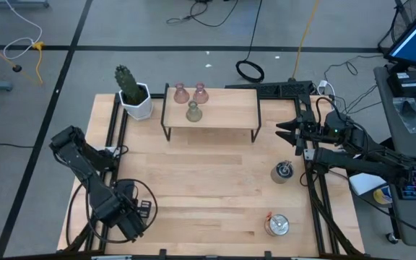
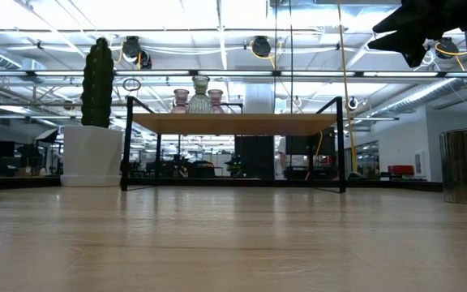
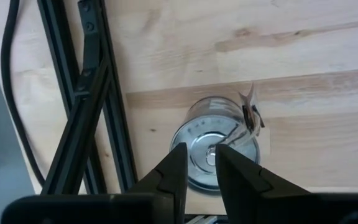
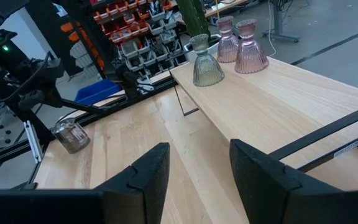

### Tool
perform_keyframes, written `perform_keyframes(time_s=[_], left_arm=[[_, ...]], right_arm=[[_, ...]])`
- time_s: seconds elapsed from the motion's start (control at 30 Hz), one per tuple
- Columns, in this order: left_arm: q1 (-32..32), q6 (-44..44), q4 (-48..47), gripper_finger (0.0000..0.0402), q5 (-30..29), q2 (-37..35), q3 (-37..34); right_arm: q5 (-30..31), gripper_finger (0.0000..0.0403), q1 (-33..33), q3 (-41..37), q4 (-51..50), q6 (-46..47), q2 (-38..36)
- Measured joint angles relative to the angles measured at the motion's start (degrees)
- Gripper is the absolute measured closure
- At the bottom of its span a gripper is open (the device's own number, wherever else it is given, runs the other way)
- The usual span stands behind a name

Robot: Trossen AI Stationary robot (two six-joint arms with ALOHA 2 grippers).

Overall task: Pick & Place candle stick holders
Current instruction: Put the bottom left silver scented candle on the shelf

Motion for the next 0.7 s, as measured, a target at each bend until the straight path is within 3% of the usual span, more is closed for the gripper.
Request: perform_keyframes(time_s=[0.17, 0.33, 0.5, 0.7], left_arm=[[0.0, 0.66, -0.11, 0.0301, -0.96, 0.0, 0.0], [0.0, 0.4, -0.21, 0.0236, -0.37, -0.09, -1.13], [-0.54, 0.17, 2.91, 0.0182, 4.43, -0.1, -7.0], [-1.72, 0.02, 12.08, 0.0174, 3.77, -0.2, -12.35]], right_arm=[[0.0, 0.0243, 0.0, 0.01, 0.0, 0.02, 0.0], [0.0, 0.0243, 0.0, 0.0, 0.0, 0.02, 0.0], [-0.09, 0.0243, 0.0, 0.0, 0.0, 0.16, 0.0], [-0.13, 0.0243, 0.0, 0.0, 0.0, 0.48, 0.0]])
